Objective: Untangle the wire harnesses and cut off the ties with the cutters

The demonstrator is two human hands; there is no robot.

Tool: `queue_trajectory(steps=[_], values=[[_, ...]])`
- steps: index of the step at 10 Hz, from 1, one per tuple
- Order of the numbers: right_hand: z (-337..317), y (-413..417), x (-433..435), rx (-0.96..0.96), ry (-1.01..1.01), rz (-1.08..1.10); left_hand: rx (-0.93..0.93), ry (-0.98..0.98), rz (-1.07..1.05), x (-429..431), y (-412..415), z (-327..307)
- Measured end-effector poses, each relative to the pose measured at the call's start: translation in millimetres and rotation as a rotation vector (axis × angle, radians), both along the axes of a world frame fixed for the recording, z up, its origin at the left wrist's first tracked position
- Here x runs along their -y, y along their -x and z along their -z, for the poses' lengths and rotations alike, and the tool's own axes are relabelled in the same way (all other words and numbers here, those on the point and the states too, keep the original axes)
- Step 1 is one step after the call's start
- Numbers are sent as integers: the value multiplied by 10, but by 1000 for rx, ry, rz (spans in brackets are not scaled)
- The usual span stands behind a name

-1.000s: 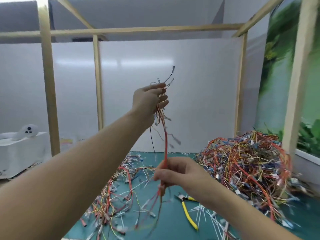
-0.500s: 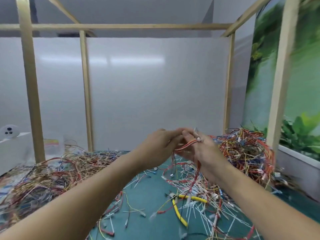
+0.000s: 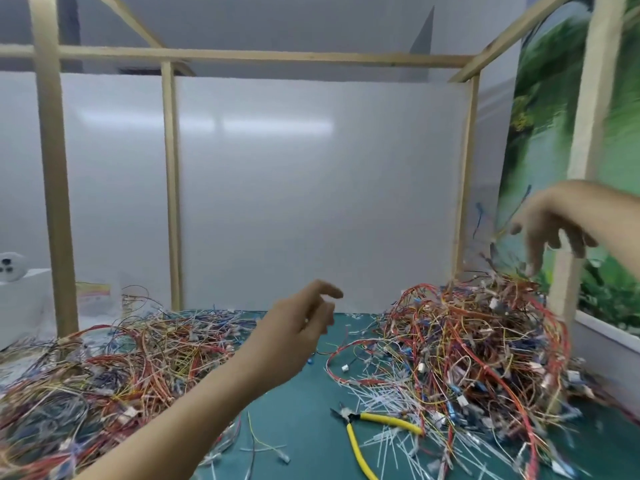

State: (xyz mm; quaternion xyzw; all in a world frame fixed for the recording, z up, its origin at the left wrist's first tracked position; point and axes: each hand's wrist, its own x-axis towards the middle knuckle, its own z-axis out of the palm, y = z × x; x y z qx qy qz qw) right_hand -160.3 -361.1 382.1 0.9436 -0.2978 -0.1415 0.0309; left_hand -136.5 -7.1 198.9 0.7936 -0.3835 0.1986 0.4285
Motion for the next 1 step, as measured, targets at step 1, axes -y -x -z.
queue_trajectory(steps=[1], values=[[269, 198, -419, 336, 118, -400, -40, -90, -8, -132, 14, 243]])
